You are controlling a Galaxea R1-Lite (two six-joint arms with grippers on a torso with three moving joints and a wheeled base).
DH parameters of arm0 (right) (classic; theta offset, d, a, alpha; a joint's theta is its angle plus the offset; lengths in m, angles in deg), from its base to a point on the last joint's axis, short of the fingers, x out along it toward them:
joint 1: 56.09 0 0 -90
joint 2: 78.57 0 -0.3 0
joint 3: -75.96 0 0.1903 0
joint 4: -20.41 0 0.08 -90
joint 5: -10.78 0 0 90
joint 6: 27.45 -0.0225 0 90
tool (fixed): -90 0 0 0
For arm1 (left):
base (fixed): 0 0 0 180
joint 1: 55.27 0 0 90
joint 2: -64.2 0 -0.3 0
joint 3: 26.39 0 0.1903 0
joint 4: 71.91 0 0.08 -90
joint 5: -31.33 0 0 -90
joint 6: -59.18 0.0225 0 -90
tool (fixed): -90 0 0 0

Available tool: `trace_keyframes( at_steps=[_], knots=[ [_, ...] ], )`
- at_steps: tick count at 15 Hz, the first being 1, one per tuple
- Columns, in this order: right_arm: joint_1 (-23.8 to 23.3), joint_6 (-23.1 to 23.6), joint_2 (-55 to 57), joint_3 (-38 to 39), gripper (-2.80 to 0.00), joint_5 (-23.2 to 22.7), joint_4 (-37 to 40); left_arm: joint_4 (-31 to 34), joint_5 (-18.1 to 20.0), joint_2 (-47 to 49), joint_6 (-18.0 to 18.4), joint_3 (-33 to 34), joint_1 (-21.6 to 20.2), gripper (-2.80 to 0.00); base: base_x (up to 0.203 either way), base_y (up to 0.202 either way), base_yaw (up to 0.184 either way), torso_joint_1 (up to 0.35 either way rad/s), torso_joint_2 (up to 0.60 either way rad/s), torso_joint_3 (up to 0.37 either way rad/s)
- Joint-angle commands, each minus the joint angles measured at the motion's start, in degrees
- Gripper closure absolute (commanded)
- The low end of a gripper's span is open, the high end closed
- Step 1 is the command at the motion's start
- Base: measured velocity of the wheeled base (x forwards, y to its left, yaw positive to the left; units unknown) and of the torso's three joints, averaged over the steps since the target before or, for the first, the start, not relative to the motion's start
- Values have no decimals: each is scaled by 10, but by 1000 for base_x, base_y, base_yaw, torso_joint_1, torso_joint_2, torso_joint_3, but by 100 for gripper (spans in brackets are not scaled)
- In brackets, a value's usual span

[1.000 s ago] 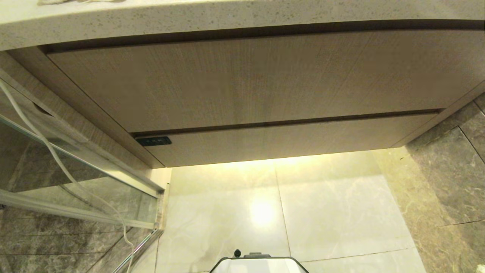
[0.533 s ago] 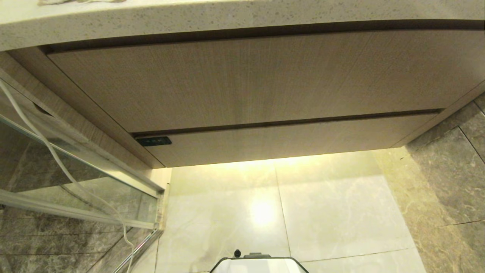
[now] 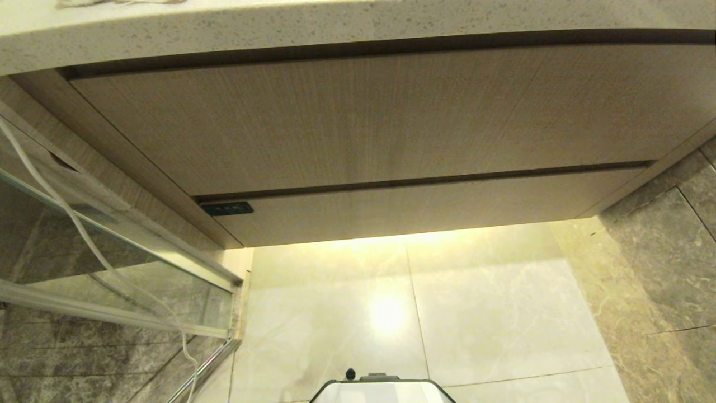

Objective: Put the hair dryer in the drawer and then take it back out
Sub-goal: Pull open the drawer

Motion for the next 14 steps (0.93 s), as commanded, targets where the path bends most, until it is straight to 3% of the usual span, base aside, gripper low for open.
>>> trace_keyframes(
  at_steps=[1, 14],
  knots=[
    [0, 3, 0, 1, 0, 0, -1, 0, 0, 0, 0, 1, 0, 0, 0, 0, 0, 0, 0, 0],
    [0, -11, -1, 1, 0, 2, -1, 0, 0, 0, 0, 1, 0, 0, 0, 0, 0, 0, 0, 0]
  ],
)
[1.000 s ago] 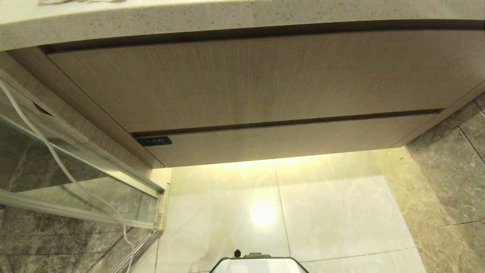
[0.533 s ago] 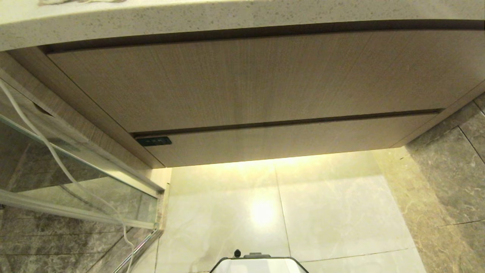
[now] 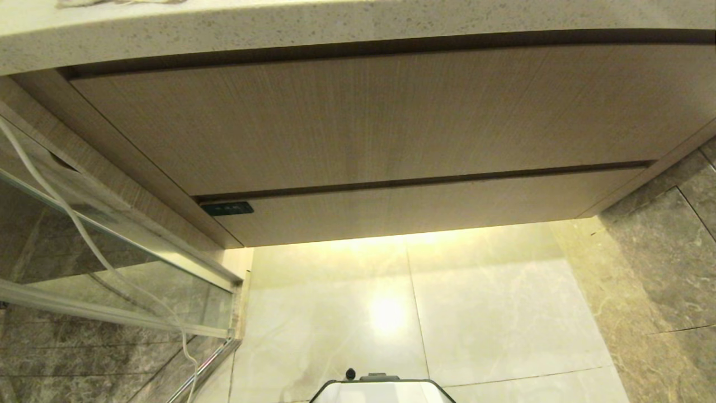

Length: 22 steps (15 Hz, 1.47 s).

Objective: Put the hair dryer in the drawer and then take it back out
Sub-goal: Pull open the drawer

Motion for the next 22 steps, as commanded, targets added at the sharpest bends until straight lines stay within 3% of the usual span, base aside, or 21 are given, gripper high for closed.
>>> trace_keyframes(
  at_steps=[1, 22],
  knots=[
    [0, 0, 1, 1, 0, 0, 0, 0, 0, 0, 0, 1, 0, 0, 0, 0, 0, 0, 0, 0],
    [0, 0, 1, 1, 0, 0, 0, 0, 0, 0, 0, 1, 0, 0, 0, 0, 0, 0, 0, 0]
  ],
)
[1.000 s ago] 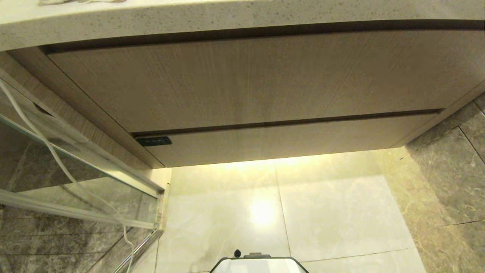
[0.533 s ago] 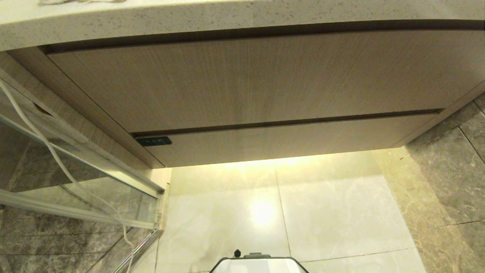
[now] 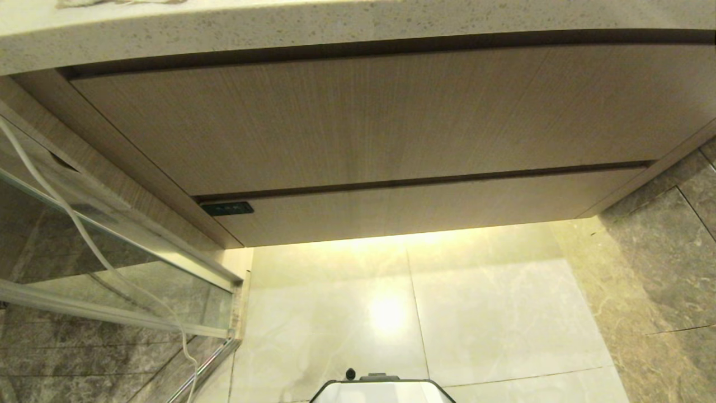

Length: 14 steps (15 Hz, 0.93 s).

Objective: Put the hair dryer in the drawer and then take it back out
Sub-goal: Pull open the drawer

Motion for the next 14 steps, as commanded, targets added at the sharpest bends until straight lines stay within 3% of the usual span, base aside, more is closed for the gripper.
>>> trace_keyframes(
  at_steps=[1, 4, 6, 8, 11, 14],
  knots=[
    [0, 0, 0, 1, 0, 0, 0, 0, 0, 0, 0, 0, 0, 0, 0, 0, 0, 0, 0, 0],
    [0, 7, 0, 0, 0, 0, -2, 0, 0, 0, 0, 1, 0, 0, 0, 0, 0, 0, 0, 0],
    [0, 11, 7, -57, 0, -10, 12, 0, 0, 0, -1, 1, 0, 0, 0, 0, 0, 0, 0, 0],
    [0, 12, 40, -162, 0, -17, 66, 0, 0, 0, 0, 1, 0, 0, 0, 0, 0, 0, 0, 0],
    [0, 10, 147, -378, 0, -38, 200, 0, 0, 0, 0, 1, 0, 0, 0, 0, 0, 0, 0, 0],
    [1, 6, 301, -504, 0, -84, 290, 0, 0, 0, -1, 1, 0, 0, 0, 0, 0, 0, 0, 0]
  ],
)
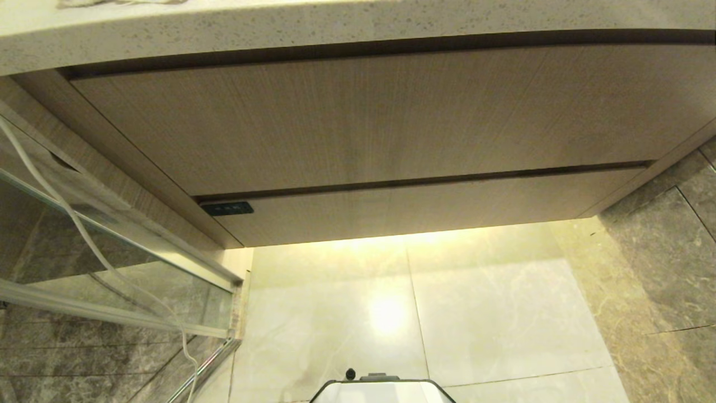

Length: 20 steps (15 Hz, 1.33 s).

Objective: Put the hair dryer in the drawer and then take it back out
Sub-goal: Pull open the drawer

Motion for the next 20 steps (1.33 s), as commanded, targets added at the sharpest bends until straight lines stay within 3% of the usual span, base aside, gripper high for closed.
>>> trace_keyframes(
  at_steps=[1, 7, 9, 10, 11, 15, 17, 18, 20],
  knots=[
    [6, -2, 168, -80, 0, -25, 42, 0, 0, 0, 0, 1, 0, 0, 0, 0, 0, 0, 0, 0],
    [98, 2, 490, -119, 0, -63, 56, 0, 0, 0, 0, 0, 0, 0, 0, 0, 0, 0, 0, 0],
    [114, 15, 560, -124, 0, -115, 50, 0, 0, 0, 0, 1, 0, 0, 0, 0, 0, 0, 0, 0],
    [117, 34, 591, -126, -280, -135, 48, 0, 0, 0, 0, 1, 0, 0, 0, 0, 0, 0, 0, 0],
    [118, 68, 622, -126, -280, -145, 44, 0, 0, 0, 0, 1, 0, 0, 0, 0, 0, 0, 0, 0],
    [85, 332, 709, -126, -280, -126, -12, 0, 0, 0, 0, 1, 0, 0, 0, 0, 0, 0, 0, 0],
    [53, 497, 735, -116, -280, -121, -76, 0, 0, 0, 0, 1, 0, 0, 0, 0, 0, 0, 0, 0],
    [35, 572, 748, -103, -280, -121, -142, 0, 0, 0, 0, 1, 0, 0, 0, 0, 0, 0, 0, 0],
    [12, 672, 765, -49, -280, -122, -312, 0, 0, 0, 0, 1, 0, 0, 0, 0, 0, 0, 0, 0]
  ],
)
